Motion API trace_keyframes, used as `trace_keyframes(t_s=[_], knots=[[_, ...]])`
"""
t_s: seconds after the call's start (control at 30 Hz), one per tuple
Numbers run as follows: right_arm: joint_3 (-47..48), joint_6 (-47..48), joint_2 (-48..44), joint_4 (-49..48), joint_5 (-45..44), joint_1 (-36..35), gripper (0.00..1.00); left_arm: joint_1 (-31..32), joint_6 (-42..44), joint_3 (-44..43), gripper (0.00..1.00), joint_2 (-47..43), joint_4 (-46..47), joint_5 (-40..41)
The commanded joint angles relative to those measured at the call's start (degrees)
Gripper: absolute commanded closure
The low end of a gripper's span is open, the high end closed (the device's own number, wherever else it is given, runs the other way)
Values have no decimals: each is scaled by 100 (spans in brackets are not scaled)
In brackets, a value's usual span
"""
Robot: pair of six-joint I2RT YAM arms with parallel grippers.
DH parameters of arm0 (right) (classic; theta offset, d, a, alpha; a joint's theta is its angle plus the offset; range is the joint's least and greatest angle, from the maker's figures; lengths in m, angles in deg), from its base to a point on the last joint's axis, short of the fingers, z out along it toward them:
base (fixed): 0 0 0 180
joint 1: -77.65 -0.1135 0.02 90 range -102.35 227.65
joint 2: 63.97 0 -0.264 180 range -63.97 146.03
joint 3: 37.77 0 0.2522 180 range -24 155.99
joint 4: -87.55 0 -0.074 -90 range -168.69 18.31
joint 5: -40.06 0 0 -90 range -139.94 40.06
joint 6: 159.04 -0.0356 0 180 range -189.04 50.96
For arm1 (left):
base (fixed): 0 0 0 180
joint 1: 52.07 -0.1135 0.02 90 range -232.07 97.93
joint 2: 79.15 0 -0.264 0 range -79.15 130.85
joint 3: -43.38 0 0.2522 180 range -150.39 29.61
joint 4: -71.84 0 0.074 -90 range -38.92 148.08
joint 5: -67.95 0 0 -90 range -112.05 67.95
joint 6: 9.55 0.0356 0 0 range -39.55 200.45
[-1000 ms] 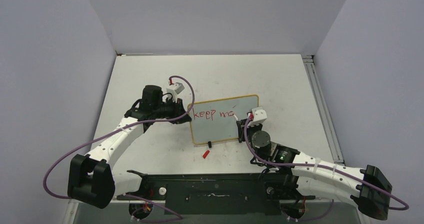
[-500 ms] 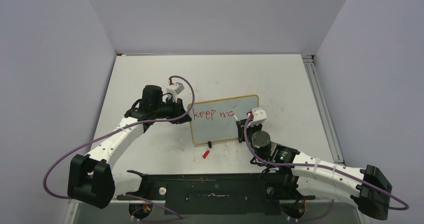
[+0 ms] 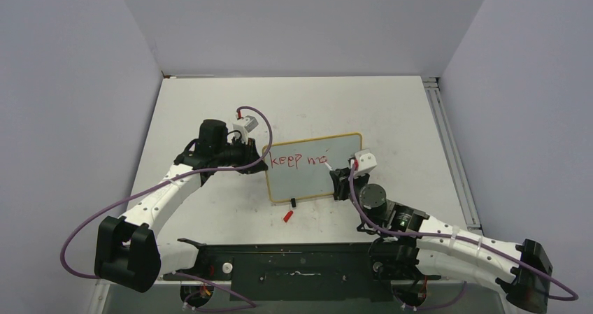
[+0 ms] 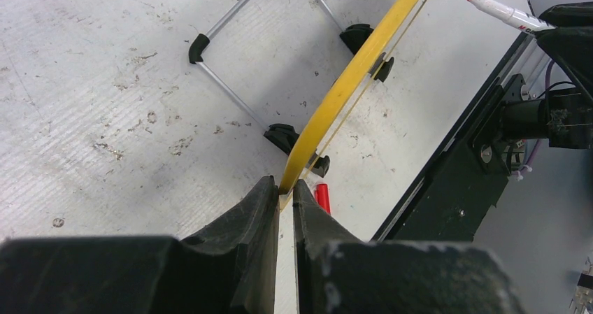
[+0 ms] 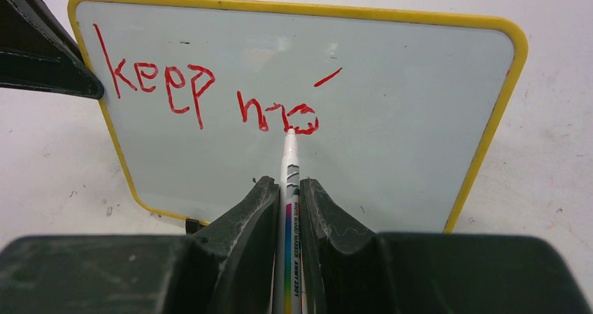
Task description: Write a sentence on the whiteboard
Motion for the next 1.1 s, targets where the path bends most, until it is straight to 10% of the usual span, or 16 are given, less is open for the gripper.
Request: trace_keyframes(t_s=[0.0,1.07], knots=[[304,207,-131,214,161,12,95,9,109,-269,100,-98,-147,57],[36,357,75,-531,534,672,95,0,174,-303,100,-18,-222,155]])
